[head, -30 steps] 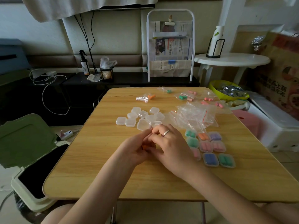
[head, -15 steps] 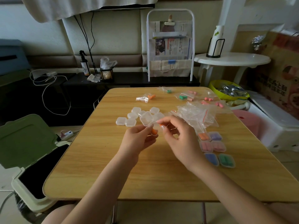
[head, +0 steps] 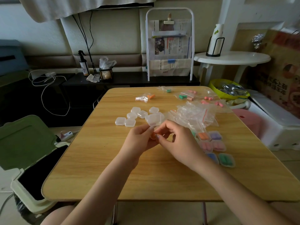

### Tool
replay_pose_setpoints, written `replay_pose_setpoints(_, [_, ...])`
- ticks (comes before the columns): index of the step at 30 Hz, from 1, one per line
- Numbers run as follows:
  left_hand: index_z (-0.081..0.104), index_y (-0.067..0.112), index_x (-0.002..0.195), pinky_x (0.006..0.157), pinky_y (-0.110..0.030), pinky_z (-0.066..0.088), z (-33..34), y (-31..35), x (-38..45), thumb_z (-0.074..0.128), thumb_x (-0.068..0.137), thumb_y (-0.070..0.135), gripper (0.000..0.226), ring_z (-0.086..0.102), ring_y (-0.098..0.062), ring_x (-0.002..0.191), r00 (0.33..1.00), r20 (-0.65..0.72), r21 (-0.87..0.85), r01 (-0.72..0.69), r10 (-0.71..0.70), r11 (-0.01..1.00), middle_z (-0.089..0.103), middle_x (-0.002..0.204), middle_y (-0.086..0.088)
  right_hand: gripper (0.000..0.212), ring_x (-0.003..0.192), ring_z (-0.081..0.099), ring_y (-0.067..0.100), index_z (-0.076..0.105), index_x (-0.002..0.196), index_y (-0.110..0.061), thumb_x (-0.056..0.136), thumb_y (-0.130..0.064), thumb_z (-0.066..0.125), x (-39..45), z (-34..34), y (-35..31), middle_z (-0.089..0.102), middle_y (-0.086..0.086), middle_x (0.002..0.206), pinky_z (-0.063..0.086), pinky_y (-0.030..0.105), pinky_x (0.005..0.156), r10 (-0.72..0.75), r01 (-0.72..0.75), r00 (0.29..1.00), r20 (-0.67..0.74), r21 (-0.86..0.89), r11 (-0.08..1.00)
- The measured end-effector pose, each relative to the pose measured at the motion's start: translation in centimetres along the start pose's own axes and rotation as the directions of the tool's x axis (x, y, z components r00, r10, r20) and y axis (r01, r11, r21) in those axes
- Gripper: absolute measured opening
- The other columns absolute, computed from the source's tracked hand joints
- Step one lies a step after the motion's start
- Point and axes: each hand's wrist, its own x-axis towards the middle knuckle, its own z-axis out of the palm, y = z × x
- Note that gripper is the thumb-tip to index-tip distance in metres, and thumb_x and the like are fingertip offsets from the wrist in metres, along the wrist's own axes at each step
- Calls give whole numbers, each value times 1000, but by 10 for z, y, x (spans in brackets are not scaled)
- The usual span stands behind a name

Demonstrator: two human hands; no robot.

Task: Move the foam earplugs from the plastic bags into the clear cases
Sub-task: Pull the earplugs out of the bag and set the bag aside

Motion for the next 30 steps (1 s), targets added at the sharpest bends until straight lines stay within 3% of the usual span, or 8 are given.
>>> replay_pose_setpoints(3, [68,2,104,87,-30,55,-2,4,0,45,100,13,26,70,-19,97,998,51,-55,34,-31,998,73,100,-13,8,78,62,4,66,93,-14,86,-11,67,1,0,2,69,-7,85,41,8,62,26,-26,999,-20,36,999])
replay_pose_setpoints(7, [66,0,103,76,-21,56,-6,8,-2,39,100,5,28,70,-13,90,986,149,-97,86,-71,992,73,96,-10,7,74,61,0,65,92,-13,87,-11,67,1,-2,3,69,-9,81,40,7,61,56,-54,998,-16,75,996])
replay_pose_setpoints(14, [57,5,111,72,-24,59,-6,5,1,52,96,8,16,71,-17,79,994,-59,40,97,-94,995,71,92,-14,5,81,62,1,64,88,-11,85,-11,69,2,-5,2,68,-10,82,42,6,66,7,-2,996,-90,56,998])
replay_pose_setpoints(18, [53,1,103,71,-25,59,-9,7,3,54,95,8,11,71,-21,79,990,-100,-42,96,-100,994,71,91,-13,5,79,62,3,64,83,-14,86,-13,69,8,-21,2,70,-9,79,45,10,70,-16,24,986,-169,47,999])
replay_pose_setpoints(21, [53,-1,97,69,-24,59,-12,10,2,54,95,5,7,71,-24,80,990,-57,-134,122,-130,983,70,92,-17,7,76,63,3,64,81,-15,86,-13,69,15,-42,5,71,-12,79,50,17,68,37,-14,973,-228,105,994])
replay_pose_setpoints(23, [54,-2,95,66,-23,59,-11,10,0,55,94,3,5,72,-25,80,988,-13,-196,146,-152,970,70,89,-18,8,75,62,4,65,80,-16,85,-13,69,17,-48,7,71,-14,77,51,21,71,111,-71,968,-225,175,982])
replay_pose_setpoints(26, [54,-2,97,65,-23,59,-8,9,1,57,92,3,7,72,-25,79,986,-27,-200,155,-163,967,69,92,-20,4,74,60,18,69,80,-18,83,-17,72,18,-52,10,71,-10,78,52,35,73,209,-150,952,-224,256,955])
replay_pose_setpoints(30, [55,0,91,69,-25,59,0,9,1,58,91,3,5,72,-27,81,987,10,-183,160,-160,970,69,100,-22,4,63,48,13,73,76,-22,79,-23,76,16,-50,11,70,7,83,46,35,61,183,-170,980,-82,145,975])
